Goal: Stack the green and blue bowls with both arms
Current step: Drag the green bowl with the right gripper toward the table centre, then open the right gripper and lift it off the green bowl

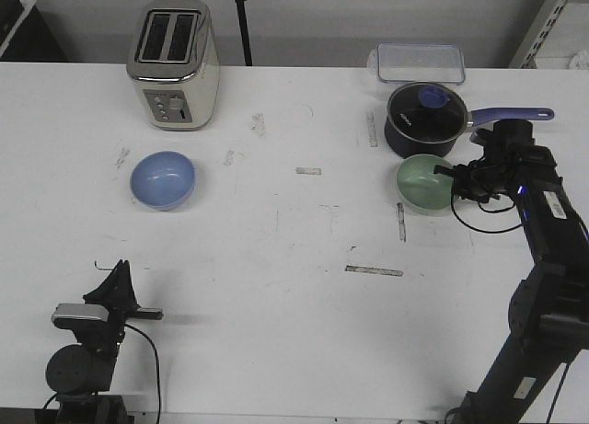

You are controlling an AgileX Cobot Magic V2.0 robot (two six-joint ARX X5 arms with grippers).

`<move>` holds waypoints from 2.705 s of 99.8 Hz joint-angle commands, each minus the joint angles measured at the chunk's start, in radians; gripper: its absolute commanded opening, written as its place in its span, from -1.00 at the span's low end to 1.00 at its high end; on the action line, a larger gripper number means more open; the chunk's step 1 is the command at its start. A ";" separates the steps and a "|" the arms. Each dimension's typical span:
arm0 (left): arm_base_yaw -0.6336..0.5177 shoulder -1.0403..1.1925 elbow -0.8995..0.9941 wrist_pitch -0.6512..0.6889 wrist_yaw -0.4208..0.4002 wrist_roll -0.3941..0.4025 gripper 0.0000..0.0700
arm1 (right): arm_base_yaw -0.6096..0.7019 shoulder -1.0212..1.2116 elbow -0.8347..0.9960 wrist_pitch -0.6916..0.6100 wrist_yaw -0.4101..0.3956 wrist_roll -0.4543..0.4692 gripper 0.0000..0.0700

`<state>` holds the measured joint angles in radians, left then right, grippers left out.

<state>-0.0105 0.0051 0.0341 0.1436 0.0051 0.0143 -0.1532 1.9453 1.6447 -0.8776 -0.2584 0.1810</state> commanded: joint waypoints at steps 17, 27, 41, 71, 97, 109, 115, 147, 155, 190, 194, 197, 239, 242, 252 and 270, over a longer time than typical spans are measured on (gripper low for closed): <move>0.001 -0.002 -0.022 0.014 0.002 0.011 -1.00 | 0.112 -0.069 0.024 0.002 -0.005 0.057 -0.97; 0.001 -0.002 -0.022 0.014 0.002 0.011 -1.00 | 0.182 -0.080 0.024 -0.011 -0.005 0.088 -0.97; 0.001 -0.002 -0.022 0.014 0.002 0.011 -1.00 | 0.298 -0.080 0.023 -0.052 -0.004 0.132 -0.97; 0.001 -0.002 -0.022 0.014 0.002 0.011 -1.00 | 0.536 -0.071 0.021 -0.009 -0.003 0.259 -0.97; 0.001 -0.002 -0.022 0.014 0.002 0.012 -1.00 | 0.621 -0.059 -0.003 0.038 0.026 0.290 -0.97; 0.001 -0.002 -0.022 0.014 0.002 0.011 -1.00 | 0.626 -0.059 -0.047 0.059 0.031 0.294 -0.97; 0.001 -0.002 -0.022 0.014 0.002 0.011 -1.00 | 0.626 -0.059 -0.074 0.077 0.031 0.294 -0.97; 0.001 -0.002 -0.022 0.014 0.002 0.011 -1.00 | 0.626 -0.059 -0.152 0.138 0.031 0.294 -0.97; 0.001 -0.002 -0.022 0.014 0.002 0.011 -1.00 | 0.626 -0.059 -0.152 0.145 0.031 0.294 -0.97; 0.001 -0.002 -0.022 0.014 0.002 0.011 -1.00 | 0.626 -0.060 -0.151 0.145 0.031 0.294 -0.96; 0.001 -0.002 -0.022 0.014 0.002 0.011 -1.00 | 0.626 -0.060 -0.151 0.145 0.031 0.294 -0.96; 0.001 -0.002 -0.022 0.014 0.002 0.011 -1.00 | 0.626 -0.062 -0.151 0.145 0.031 0.294 -0.95; 0.001 -0.002 -0.022 0.014 0.002 0.011 -1.00 | 0.625 -0.171 -0.151 0.152 0.080 0.293 -0.05; 0.001 -0.002 -0.022 0.014 0.002 0.011 -1.00 | 0.625 -0.185 -0.151 0.153 0.080 0.293 0.02; 0.001 -0.002 -0.022 0.014 0.002 0.011 -1.00 | 0.625 -0.234 -0.151 0.174 0.083 0.285 0.09; 0.001 -0.002 -0.022 0.014 0.002 0.011 -1.00 | 0.625 -0.338 -0.166 0.283 0.084 0.137 0.09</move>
<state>-0.0105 0.0051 0.0341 0.1440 0.0051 0.0139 0.4648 1.6352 1.4811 -0.6468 -0.1791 0.4126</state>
